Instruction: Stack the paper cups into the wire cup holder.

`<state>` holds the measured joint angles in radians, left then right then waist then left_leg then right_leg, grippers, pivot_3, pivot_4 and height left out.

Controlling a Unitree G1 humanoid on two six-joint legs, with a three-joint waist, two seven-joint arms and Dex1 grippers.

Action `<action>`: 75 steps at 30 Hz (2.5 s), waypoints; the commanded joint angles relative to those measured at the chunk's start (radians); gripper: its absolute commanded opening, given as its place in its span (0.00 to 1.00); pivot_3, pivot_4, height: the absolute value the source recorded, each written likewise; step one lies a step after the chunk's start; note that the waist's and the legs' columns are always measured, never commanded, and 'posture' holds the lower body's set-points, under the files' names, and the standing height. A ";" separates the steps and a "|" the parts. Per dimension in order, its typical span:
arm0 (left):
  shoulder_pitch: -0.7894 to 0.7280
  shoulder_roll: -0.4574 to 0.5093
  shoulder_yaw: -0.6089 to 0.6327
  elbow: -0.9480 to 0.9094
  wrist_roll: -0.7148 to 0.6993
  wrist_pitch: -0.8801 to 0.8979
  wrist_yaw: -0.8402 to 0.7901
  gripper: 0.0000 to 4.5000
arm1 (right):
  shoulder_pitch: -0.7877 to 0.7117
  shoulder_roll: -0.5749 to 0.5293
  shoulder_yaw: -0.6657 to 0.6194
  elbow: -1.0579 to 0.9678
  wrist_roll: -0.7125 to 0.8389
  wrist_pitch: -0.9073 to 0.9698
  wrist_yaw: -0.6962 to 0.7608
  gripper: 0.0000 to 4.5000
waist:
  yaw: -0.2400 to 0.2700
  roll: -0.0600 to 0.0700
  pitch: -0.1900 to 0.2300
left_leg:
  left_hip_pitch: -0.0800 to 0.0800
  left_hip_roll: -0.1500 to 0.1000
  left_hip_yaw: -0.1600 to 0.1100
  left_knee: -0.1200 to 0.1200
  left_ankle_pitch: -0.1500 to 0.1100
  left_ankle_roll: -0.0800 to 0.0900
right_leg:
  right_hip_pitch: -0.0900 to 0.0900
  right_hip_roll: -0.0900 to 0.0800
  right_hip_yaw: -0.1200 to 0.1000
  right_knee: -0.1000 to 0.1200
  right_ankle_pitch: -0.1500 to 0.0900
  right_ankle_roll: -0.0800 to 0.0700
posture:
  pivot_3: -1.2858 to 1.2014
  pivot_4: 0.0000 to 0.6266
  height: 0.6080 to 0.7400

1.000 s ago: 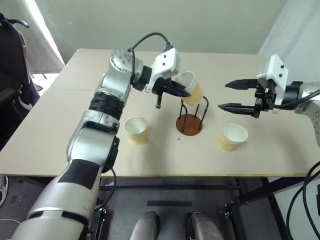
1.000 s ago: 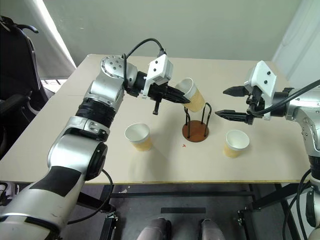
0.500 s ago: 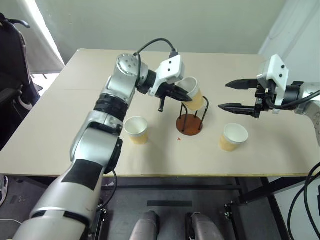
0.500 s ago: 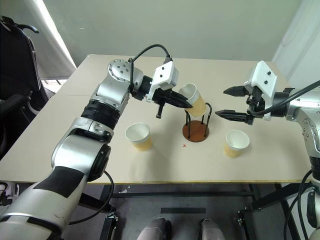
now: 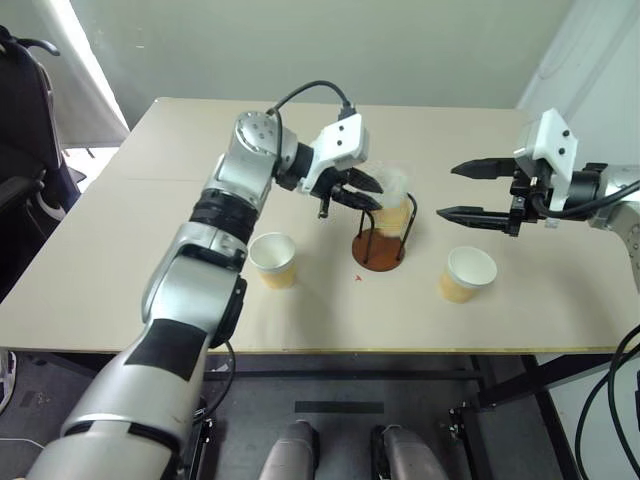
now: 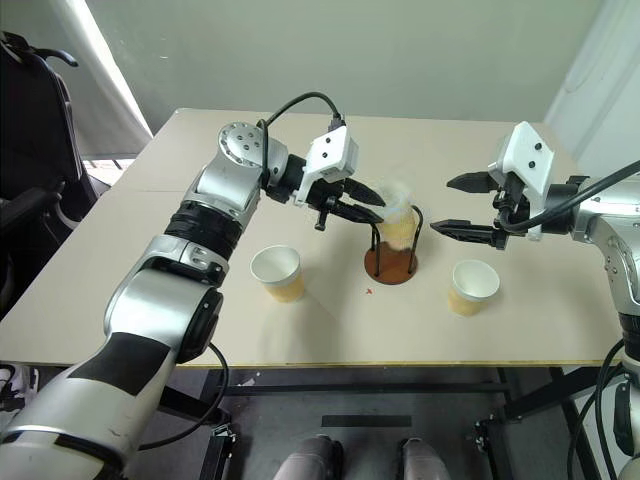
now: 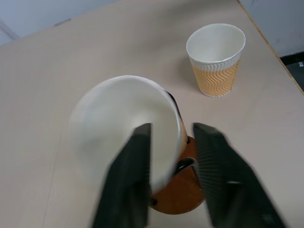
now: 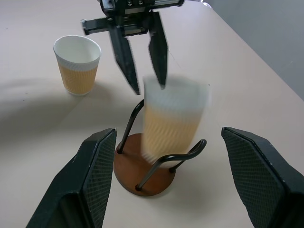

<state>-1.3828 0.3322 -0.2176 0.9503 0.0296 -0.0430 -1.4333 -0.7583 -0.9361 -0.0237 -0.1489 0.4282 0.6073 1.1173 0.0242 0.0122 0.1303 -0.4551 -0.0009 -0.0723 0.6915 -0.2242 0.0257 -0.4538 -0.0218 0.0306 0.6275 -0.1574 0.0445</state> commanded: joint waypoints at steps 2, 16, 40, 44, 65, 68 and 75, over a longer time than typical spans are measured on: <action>-0.021 -0.005 0.016 0.003 -0.011 -0.002 0.009 0.70 | -0.004 -0.022 -0.036 -0.024 0.007 -0.005 -0.003 0.79 | 0.000 0.000 0.000 | 0.000 0.000 0.000 0.000 0.000 0.000 | 0.000 0.000 0.000 0.000 0.000 0.000 | 0.52 0.24 1.00; -0.055 0.001 0.119 0.000 -0.085 0.031 0.113 0.99 | -0.019 0.005 -0.081 -0.051 0.086 0.061 -0.031 0.79 | 0.000 0.000 0.000 | 0.000 0.000 0.000 0.000 0.000 0.000 | 0.000 0.000 0.000 0.000 0.000 0.000 | 0.52 0.24 1.00; 0.113 0.379 0.037 -0.538 -0.346 0.445 -0.181 0.99 | 0.093 -0.105 -0.067 -0.165 0.119 0.066 0.049 0.79 | 0.003 0.000 0.000 | 0.000 0.000 -0.001 0.001 0.000 0.000 | 0.001 0.000 0.000 0.000 -0.004 -0.004 | 0.52 0.24 1.00; 0.131 0.414 0.006 -0.577 -0.422 0.465 -0.181 0.99 | 0.137 -0.145 -0.063 -0.182 0.107 0.047 0.065 0.79 | 0.002 0.000 0.000 | 0.000 -0.001 -0.001 0.001 -0.001 0.000 | 0.001 0.000 0.000 0.000 -0.004 -0.004 | 0.52 0.24 1.00; 0.159 0.433 0.016 -0.585 -0.416 0.474 -0.181 0.99 | 0.262 -0.169 0.167 -0.105 -0.209 -0.235 0.137 0.79 | 0.001 0.000 0.000 | 0.001 -0.001 -0.001 0.002 -0.002 0.001 | 0.002 0.000 0.000 -0.001 -0.002 0.000 | 0.52 0.24 1.00; 0.163 0.434 0.022 -0.594 -0.412 0.482 -0.179 0.99 | 0.263 -0.163 0.190 -0.058 -0.251 -0.277 0.148 0.79 | 0.001 0.000 0.000 | 0.001 -0.001 -0.001 0.002 -0.002 0.001 | 0.002 0.000 0.000 -0.001 -0.001 0.000 | 0.52 0.24 1.00; 0.179 0.441 0.030 -0.613 -0.411 0.491 -0.169 0.99 | 0.249 -0.141 0.216 0.031 -0.309 -0.343 0.172 0.79 | 0.001 0.000 0.000 | 0.001 -0.001 -0.001 0.002 -0.002 0.001 | 0.003 0.000 0.000 -0.001 -0.001 0.000 | 0.52 0.24 1.00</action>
<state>-1.1956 0.7590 -0.2204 0.3694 -0.3837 0.4438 -1.5789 -0.5030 -1.0742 0.1803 -0.1361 0.1448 0.2769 1.2770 0.0250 0.0122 0.1303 -0.4533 -0.0015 -0.0735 0.6933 -0.2259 0.0268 -0.4507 -0.0222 0.0311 0.6266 -0.1588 0.0441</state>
